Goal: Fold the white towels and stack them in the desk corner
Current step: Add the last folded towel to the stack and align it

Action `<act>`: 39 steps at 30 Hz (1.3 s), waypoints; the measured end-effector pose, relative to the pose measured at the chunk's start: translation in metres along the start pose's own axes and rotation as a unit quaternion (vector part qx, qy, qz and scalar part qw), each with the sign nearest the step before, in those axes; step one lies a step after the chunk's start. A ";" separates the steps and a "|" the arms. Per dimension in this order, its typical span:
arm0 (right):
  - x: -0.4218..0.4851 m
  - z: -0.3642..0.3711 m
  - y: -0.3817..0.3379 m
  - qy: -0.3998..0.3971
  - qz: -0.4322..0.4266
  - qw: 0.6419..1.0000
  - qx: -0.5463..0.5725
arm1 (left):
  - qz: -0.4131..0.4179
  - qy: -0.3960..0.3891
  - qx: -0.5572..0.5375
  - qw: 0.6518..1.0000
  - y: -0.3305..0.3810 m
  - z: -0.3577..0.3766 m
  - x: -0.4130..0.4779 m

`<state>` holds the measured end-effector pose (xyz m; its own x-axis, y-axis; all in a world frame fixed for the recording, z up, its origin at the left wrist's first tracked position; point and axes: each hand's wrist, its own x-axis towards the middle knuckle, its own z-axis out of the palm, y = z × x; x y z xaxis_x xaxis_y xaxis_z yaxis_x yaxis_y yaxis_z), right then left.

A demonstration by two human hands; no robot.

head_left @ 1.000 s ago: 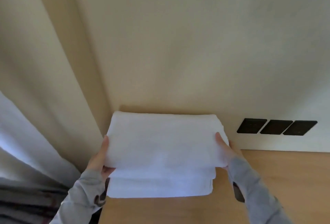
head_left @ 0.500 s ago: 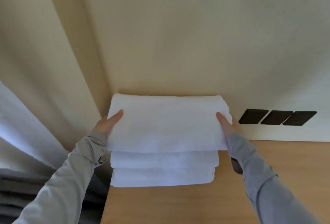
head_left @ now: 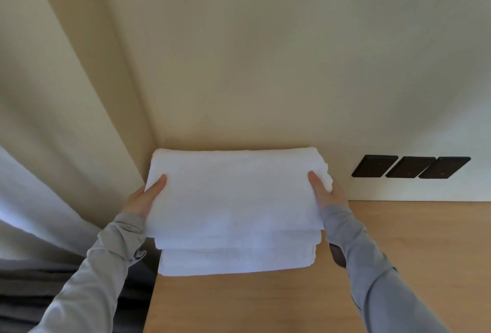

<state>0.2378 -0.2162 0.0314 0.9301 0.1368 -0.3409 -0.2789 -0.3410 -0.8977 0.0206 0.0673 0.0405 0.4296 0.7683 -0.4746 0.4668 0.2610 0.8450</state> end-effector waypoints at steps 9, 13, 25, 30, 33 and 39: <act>-0.008 0.002 -0.013 0.119 -0.111 0.968 -0.189 | 0.139 0.171 0.301 0.928 0.004 0.011 -0.023; -0.025 0.027 -0.038 0.108 -0.352 0.846 -0.385 | 0.396 0.215 0.411 0.793 0.019 0.057 -0.055; -0.019 0.080 -0.021 -0.053 -0.341 0.741 -0.577 | 0.320 0.029 0.573 0.754 0.008 0.112 -0.021; -0.006 0.048 -0.023 -0.034 -0.340 0.747 -0.570 | 0.343 0.032 0.569 0.747 0.006 0.080 -0.014; 0.005 0.013 -0.015 -0.029 -0.304 0.780 -0.546 | 0.322 0.081 0.566 0.754 -0.006 0.039 -0.003; 0.006 0.017 -0.013 -0.043 -0.288 0.774 -0.563 | 0.307 0.047 0.558 0.770 -0.003 0.038 0.007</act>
<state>0.2429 -0.1955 0.0369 0.7902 0.6118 -0.0362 0.6051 -0.7882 -0.1123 0.0514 0.0494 0.0255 0.8009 0.5988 -0.0064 0.5935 -0.7924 0.1406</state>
